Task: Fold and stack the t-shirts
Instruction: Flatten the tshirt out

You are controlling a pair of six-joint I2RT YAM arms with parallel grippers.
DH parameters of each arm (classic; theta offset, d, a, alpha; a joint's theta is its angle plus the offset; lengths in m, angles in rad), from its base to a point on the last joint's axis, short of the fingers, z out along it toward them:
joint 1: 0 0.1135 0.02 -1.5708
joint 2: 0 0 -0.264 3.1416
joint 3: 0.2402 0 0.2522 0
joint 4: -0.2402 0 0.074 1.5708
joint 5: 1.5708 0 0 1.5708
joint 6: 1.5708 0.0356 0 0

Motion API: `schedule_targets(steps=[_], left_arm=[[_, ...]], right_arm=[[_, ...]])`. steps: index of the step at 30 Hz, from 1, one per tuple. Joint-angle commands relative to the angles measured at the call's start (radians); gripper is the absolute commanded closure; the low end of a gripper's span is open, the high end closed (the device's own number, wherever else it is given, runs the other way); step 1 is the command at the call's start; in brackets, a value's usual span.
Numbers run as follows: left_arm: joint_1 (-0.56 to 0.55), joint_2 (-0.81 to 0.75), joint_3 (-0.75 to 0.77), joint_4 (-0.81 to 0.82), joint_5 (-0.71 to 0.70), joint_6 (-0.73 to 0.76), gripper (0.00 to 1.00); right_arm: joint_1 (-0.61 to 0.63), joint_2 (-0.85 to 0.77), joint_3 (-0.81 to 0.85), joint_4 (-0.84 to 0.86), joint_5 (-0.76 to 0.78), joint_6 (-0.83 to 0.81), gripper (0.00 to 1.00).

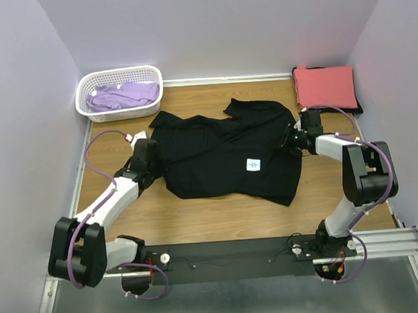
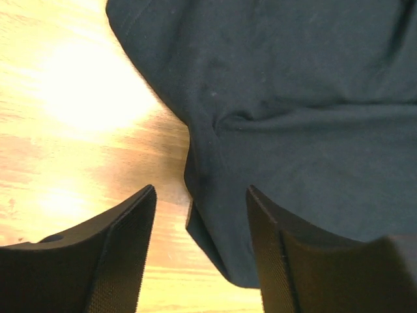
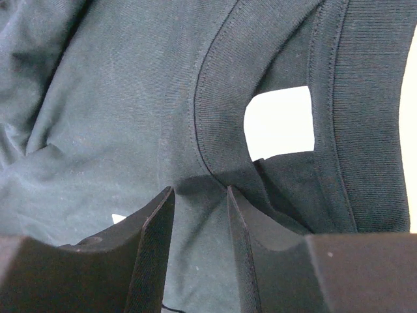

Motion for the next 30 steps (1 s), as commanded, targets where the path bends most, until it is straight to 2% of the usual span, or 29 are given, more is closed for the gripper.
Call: schedule_targets(steps=[1, 4, 6, 7, 9, 10, 11, 13, 16, 18, 20, 23, 25, 27, 30], left_arm=[[-0.003, 0.092, 0.018, 0.055, 0.021, -0.022, 0.39], [-0.004, 0.172, 0.051, 0.075, 0.01, -0.016, 0.47], [-0.003, 0.213, 0.082, 0.07, -0.011, -0.009, 0.58], [-0.004, 0.251, 0.113, 0.061, -0.031, -0.005, 0.7], [-0.015, 0.282, 0.156, 0.018, -0.057, 0.01, 0.84], [-0.032, 0.299, 0.18, 0.001, -0.121, 0.019, 0.9], [-0.106, 0.307, 0.247, -0.02, -0.171, 0.028, 0.96], [-0.186, 0.372, 0.383, -0.106, -0.307, 0.044, 0.96], [-0.295, 0.544, 0.533, -0.218, -0.353, 0.065, 0.96], [-0.373, 0.639, 0.683, -0.304, -0.383, 0.105, 0.9], [-0.454, 0.82, 0.834, -0.39, -0.462, 0.143, 0.75], [-0.513, 0.906, 0.98, -0.448, -0.496, 0.186, 0.56], [-0.55, 0.919, 1.01, -0.453, -0.496, 0.195, 0.46], [-0.567, 0.869, 0.997, -0.404, -0.48, 0.205, 0.28], [-0.567, 0.792, 0.934, -0.343, -0.441, 0.186, 0.22]], right_arm=[[-0.011, 0.03, -0.072, -0.048, 0.045, -0.038, 0.53], [-0.009, 0.029, -0.084, -0.033, 0.033, -0.037, 0.53], [-0.009, 0.032, -0.09, -0.021, 0.022, -0.037, 0.53], [-0.009, 0.035, -0.09, -0.017, 0.008, -0.038, 0.53], [-0.009, 0.035, -0.096, -0.011, 0.003, -0.038, 0.53], [-0.009, 0.032, -0.099, -0.008, 0.003, -0.038, 0.53], [-0.011, 0.03, -0.101, -0.007, 0.005, -0.04, 0.53], [-0.009, 0.024, -0.104, -0.001, -0.003, -0.038, 0.53], [-0.009, 0.024, -0.104, 0.004, -0.012, -0.04, 0.53], [-0.008, 0.023, -0.107, 0.006, -0.017, -0.04, 0.53], [-0.008, 0.021, -0.112, 0.007, -0.021, -0.041, 0.53], [-0.009, 0.017, -0.119, 0.009, -0.02, -0.046, 0.53], [-0.008, 0.015, -0.124, 0.01, -0.027, -0.049, 0.53], [-0.009, 0.012, -0.123, 0.009, -0.029, -0.054, 0.53], [-0.008, 0.017, -0.118, 0.01, -0.038, -0.057, 0.53]])
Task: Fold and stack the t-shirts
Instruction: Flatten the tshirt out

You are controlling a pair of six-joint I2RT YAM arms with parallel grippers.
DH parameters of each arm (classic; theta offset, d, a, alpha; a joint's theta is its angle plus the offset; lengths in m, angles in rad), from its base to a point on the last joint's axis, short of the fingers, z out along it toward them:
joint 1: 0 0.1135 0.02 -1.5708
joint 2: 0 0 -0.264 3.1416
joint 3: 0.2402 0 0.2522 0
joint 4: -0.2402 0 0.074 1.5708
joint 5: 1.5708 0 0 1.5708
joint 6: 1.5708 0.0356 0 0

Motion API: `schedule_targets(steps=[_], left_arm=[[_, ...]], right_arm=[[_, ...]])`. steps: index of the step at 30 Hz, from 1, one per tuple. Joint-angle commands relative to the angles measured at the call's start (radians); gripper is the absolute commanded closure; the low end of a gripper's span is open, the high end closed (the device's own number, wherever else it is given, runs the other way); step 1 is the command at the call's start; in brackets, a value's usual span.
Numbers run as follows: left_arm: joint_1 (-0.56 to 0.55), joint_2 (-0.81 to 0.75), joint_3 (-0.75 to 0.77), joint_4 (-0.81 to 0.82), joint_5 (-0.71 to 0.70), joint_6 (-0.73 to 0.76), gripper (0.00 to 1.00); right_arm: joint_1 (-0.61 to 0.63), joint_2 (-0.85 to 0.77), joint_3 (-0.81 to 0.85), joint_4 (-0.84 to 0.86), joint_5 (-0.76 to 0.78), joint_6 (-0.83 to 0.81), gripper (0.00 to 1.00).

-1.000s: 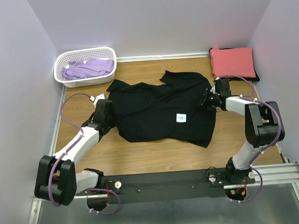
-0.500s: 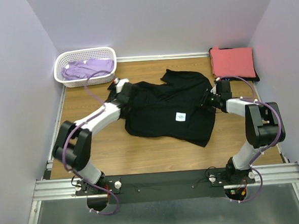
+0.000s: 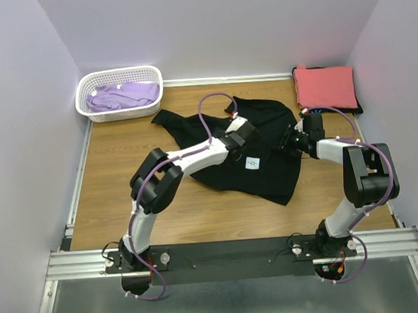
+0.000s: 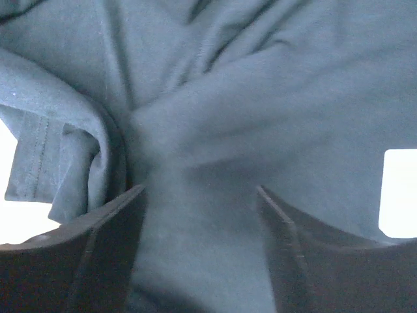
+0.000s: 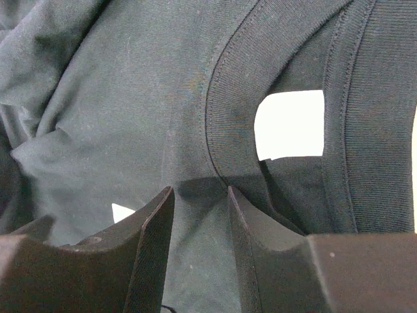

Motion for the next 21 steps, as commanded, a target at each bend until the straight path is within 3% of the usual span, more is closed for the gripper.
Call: schedule_targets(steps=[1, 6, 10, 14, 21], left_arm=[[0.012, -0.199, -0.055, 0.043, -0.02, -0.03, 0.21], [0.102, -0.456, -0.343, 0.206, 0.076, -0.193, 0.21], [0.266, -0.695, -0.612, 0.413, 0.283, -0.265, 0.18], [0.405, -0.74, -0.758, 0.501, 0.38, -0.3, 0.18], [0.497, -0.65, -0.775, 0.613, 0.485, -0.362, 0.21]], right_arm=[[-0.003, 0.038, -0.049, -0.115, 0.006, -0.041, 0.53], [-0.001, 0.039, -0.055, -0.11, -0.005, -0.044, 0.53], [-0.003, 0.035, -0.052, -0.11, -0.005, -0.044, 0.53], [-0.001, 0.038, -0.055, -0.111, -0.008, -0.045, 0.53], [-0.003, 0.049, -0.049, -0.11, -0.006, -0.044, 0.53]])
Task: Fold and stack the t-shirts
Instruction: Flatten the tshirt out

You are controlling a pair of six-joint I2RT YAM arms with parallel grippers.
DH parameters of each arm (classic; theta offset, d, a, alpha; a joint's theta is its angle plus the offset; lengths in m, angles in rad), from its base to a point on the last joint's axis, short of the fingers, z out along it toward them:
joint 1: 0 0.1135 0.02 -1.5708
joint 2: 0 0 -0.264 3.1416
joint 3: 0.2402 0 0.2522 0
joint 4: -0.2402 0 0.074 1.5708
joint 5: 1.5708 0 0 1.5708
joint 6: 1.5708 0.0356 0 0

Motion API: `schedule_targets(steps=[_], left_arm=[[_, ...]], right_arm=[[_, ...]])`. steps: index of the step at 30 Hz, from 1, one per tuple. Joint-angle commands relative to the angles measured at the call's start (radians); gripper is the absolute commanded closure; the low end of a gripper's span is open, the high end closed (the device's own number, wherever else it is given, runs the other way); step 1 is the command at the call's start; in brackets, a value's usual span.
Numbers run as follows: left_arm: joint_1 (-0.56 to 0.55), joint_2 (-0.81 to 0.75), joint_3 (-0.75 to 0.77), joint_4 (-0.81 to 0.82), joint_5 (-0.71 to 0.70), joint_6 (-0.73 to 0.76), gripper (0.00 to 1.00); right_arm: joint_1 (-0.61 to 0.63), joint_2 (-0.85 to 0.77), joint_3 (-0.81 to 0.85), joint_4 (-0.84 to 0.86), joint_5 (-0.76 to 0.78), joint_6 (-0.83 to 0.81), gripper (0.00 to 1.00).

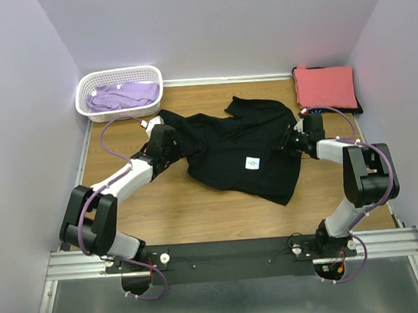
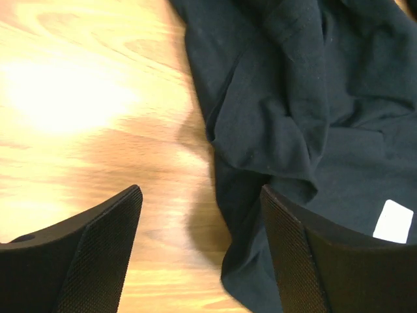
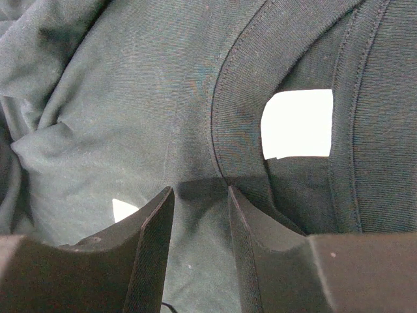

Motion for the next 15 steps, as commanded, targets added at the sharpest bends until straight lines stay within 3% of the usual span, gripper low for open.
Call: schedule_targets(steps=[1, 15], left_arm=[[0.03, 0.062, 0.021, 0.122, 0.068, -0.06, 0.25], [0.046, 0.283, 0.137, 0.179, 0.077, -0.051, 0.41]], right_arm=[[0.0, 0.048, -0.046, -0.117, 0.016, -0.026, 0.53], [0.0, 0.061, -0.043, -0.116, 0.009, -0.027, 0.53]])
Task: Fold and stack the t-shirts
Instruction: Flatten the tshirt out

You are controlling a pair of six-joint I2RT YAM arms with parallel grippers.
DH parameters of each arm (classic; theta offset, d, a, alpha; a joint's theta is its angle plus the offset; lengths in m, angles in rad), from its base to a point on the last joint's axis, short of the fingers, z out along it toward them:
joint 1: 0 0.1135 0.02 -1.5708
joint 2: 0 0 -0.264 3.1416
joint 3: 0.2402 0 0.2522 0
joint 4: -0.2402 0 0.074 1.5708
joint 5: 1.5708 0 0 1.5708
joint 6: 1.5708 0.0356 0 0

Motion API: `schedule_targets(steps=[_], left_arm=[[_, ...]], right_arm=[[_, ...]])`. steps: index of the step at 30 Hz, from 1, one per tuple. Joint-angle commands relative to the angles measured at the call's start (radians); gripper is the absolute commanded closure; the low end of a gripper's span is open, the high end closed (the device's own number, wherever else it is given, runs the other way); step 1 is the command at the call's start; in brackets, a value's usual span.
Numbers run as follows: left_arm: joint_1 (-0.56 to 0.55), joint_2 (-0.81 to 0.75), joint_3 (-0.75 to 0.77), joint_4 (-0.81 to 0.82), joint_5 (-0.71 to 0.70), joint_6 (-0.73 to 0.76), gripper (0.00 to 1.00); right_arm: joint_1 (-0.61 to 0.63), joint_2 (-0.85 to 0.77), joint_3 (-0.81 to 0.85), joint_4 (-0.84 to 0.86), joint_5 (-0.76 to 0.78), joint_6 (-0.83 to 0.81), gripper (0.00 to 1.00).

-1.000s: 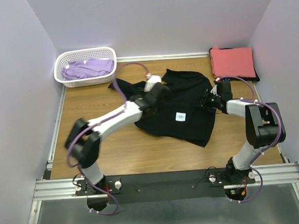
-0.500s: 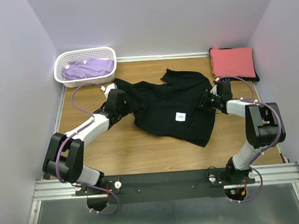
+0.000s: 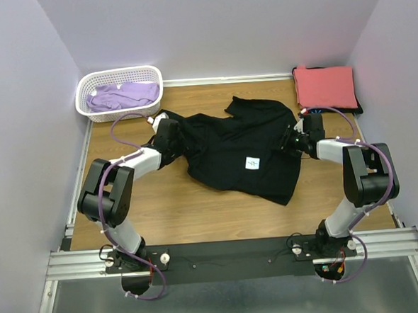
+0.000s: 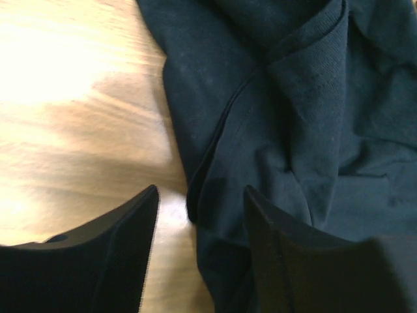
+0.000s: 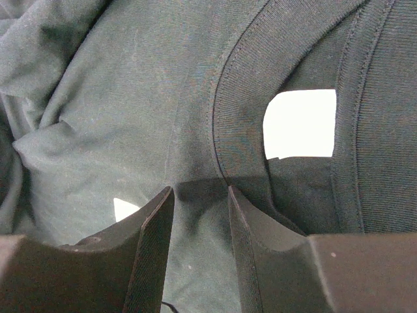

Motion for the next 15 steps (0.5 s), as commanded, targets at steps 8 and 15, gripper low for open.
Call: schedule_targets(steps=[8, 15], left_arm=[[0.007, 0.016, 0.035, 0.053, 0.018, -0.009, 0.75], [0.01, -0.085, -0.031, 0.025, -0.041, -0.004, 1.0]], right_arm=[[0.0, 0.06, -0.045, -0.118, 0.028, -0.03, 0.53], [0.0, 0.049, -0.048, -0.118, 0.042, -0.029, 0.53]])
